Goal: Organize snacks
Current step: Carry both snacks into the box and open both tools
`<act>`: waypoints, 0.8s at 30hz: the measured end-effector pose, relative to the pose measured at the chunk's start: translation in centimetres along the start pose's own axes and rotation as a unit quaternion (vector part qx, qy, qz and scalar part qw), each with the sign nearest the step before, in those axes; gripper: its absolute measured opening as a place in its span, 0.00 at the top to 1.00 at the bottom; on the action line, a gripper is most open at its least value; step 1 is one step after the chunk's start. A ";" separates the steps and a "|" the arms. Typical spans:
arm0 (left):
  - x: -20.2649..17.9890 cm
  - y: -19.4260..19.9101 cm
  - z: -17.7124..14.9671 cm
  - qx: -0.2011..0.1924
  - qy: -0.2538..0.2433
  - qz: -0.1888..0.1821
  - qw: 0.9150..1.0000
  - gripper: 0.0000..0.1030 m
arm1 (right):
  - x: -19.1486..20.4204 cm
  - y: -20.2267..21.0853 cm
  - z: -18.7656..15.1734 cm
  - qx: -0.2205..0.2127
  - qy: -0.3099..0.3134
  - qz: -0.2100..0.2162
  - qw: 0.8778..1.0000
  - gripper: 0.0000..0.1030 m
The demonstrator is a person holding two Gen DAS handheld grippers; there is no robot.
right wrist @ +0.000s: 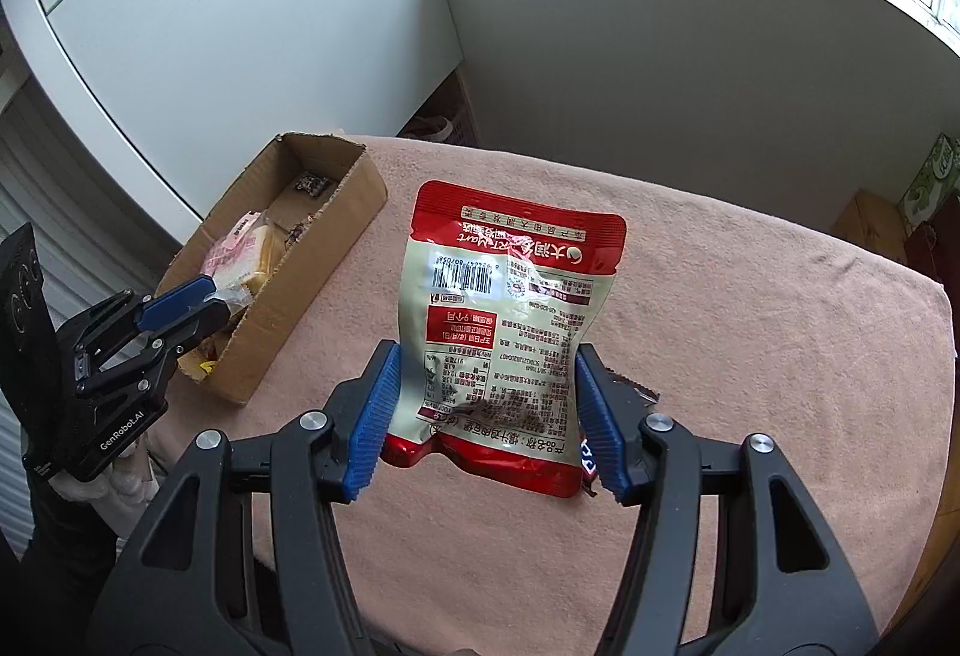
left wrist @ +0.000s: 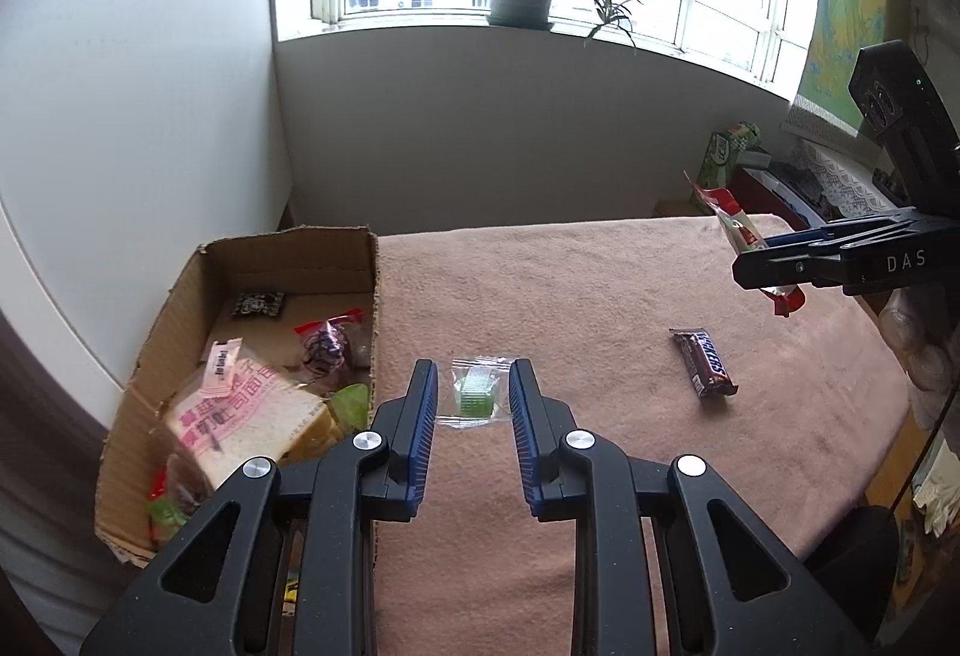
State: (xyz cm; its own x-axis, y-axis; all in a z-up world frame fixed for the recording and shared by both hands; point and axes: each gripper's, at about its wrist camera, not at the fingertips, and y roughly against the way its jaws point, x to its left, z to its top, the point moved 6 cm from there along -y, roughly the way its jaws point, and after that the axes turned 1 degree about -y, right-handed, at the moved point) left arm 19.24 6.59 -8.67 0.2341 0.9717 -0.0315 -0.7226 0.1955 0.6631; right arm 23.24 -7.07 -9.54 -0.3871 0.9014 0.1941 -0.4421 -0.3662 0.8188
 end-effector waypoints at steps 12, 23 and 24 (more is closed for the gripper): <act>7.2 3.3 -0.9 -0.023 0.039 0.051 0.998 0.78 | 8.2 -3.8 3.9 0.010 0.045 0.033 0.998 0.42; 11.6 3.1 -2.3 -0.014 0.066 0.081 0.994 0.78 | 13.6 -8.3 6.6 0.021 0.067 0.055 0.996 0.40; 11.8 3.0 -2.3 -0.013 0.067 0.082 0.994 0.78 | 14.0 -8.6 6.8 0.022 0.068 0.056 0.996 0.40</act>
State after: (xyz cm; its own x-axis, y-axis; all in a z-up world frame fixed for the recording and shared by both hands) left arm 18.32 18.97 -8.77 0.0242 0.9994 -0.0259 -0.7611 0.0352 0.6477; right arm 27.08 10.29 -10.21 -0.5398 0.8145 0.2128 -0.3557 -0.4497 0.8193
